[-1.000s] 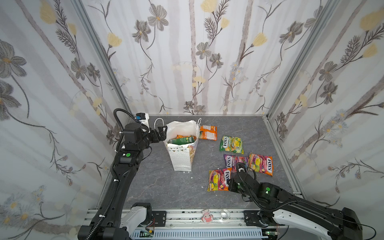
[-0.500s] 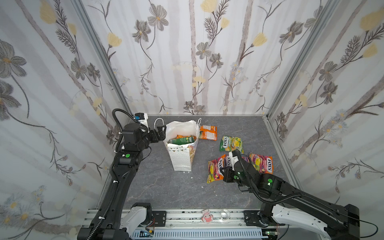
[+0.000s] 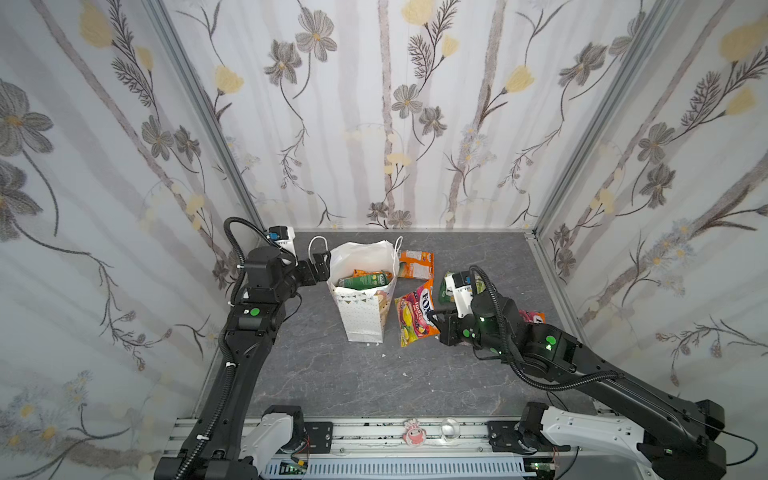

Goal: Place the snacks into the paper bag
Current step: 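Lift the fruits pack with the right gripper and carry it toward the bag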

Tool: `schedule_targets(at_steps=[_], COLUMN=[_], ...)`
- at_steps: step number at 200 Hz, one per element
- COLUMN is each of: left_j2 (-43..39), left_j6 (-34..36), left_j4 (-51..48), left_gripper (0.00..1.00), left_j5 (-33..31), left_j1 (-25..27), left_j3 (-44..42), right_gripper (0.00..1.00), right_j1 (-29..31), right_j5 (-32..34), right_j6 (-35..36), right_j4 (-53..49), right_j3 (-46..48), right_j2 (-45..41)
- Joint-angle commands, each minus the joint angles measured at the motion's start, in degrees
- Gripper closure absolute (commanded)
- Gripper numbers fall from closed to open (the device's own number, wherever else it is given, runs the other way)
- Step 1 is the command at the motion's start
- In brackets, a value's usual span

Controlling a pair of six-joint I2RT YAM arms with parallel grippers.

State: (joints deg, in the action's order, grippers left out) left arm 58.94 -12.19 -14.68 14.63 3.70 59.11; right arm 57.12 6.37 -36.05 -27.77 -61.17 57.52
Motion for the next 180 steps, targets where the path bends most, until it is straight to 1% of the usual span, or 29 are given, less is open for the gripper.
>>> schedule_targets(at_steps=[1,54,103,141,151,180], left_j2=[0.29,-0.31,0.17,0.48,0.41,0.22], left_j6=[0.01,-0.31,-1.01,-0.82,-0.91,-0.83], left_j4=[0.92,2.0,3.16,3.16,3.31,3.43], left_gripper=[0.0,0.0,0.0,0.0,0.02,0.03], left_j5=[0.65,1.89,5.47,6.38,6.56,6.74], left_j1=[-0.06,-0.1,-0.11,-0.1,-0.1,-0.1], left_j3=[0.26,-0.14,-0.52,-0.45,-0.52,-0.6], right_gripper=[1.0,1.0,1.0,1.0,1.0,1.0], right_j1=[0.09,0.62,1.14,1.32,1.32,1.29], right_j5=[-1.57,-6.04,-12.19,-11.99,-11.87,-10.24], right_j6=[3.38,8.65,11.21,13.26,13.67,15.09], right_j4=[-0.82,-5.32,-3.18,-4.3,-4.04,-4.04], right_j3=[-3.51,-15.64,-23.43,-29.42,-31.05,-36.73], right_j2=[0.93,5.33,9.79,13.19,14.14,17.84])
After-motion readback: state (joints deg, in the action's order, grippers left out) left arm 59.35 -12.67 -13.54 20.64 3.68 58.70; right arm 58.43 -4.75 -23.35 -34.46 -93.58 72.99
